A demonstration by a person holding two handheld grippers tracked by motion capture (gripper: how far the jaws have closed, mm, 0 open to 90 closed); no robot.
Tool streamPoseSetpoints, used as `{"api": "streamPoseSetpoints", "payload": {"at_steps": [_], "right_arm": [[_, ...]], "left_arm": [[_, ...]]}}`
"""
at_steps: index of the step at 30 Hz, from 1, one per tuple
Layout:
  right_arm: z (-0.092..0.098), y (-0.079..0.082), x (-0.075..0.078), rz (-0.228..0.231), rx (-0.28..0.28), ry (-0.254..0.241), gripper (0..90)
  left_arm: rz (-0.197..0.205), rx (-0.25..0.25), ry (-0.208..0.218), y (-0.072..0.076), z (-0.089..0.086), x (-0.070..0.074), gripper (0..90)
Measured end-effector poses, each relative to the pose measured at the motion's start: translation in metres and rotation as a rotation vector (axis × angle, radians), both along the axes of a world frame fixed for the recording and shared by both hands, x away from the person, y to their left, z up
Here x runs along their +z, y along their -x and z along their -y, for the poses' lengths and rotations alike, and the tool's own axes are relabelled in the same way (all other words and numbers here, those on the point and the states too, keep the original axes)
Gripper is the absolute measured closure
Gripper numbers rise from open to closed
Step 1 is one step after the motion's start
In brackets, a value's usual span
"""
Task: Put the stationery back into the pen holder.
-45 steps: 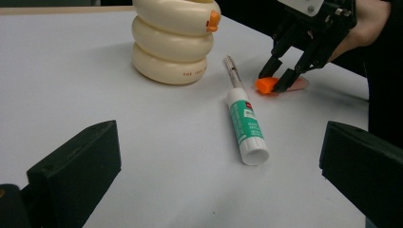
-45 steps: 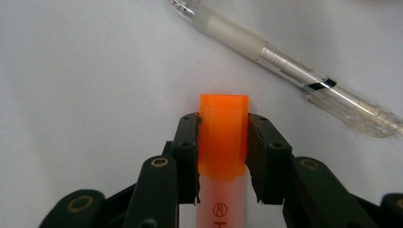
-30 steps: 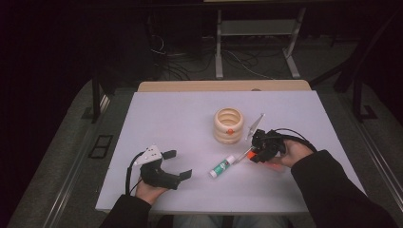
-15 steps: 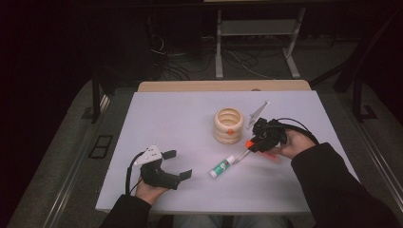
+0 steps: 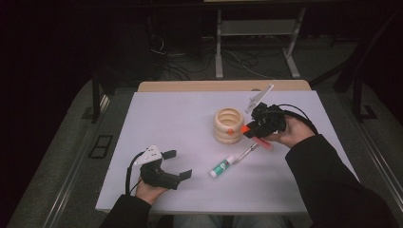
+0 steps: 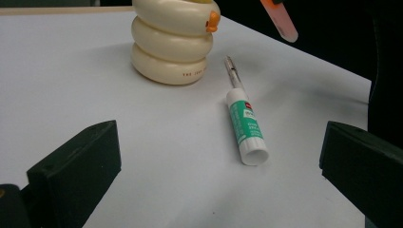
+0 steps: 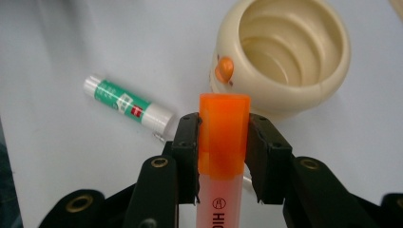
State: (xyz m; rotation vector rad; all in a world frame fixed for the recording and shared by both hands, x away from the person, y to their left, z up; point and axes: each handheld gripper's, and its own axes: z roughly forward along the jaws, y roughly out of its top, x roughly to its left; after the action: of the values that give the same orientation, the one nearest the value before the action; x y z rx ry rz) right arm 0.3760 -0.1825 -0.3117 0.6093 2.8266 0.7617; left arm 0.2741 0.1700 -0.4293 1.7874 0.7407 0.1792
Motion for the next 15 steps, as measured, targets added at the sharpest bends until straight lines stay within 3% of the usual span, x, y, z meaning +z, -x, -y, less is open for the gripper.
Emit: {"api": "streamPoseSetpoints", "payload": {"at_steps": [15], "right_arm": [[-0.003, -0.015, 0.024, 0.045, -0.042, -0.105, 66.1]], "left_arm": [[0.002, -0.002, 0.002, 0.000, 0.000, 0.000, 0.0]]}}
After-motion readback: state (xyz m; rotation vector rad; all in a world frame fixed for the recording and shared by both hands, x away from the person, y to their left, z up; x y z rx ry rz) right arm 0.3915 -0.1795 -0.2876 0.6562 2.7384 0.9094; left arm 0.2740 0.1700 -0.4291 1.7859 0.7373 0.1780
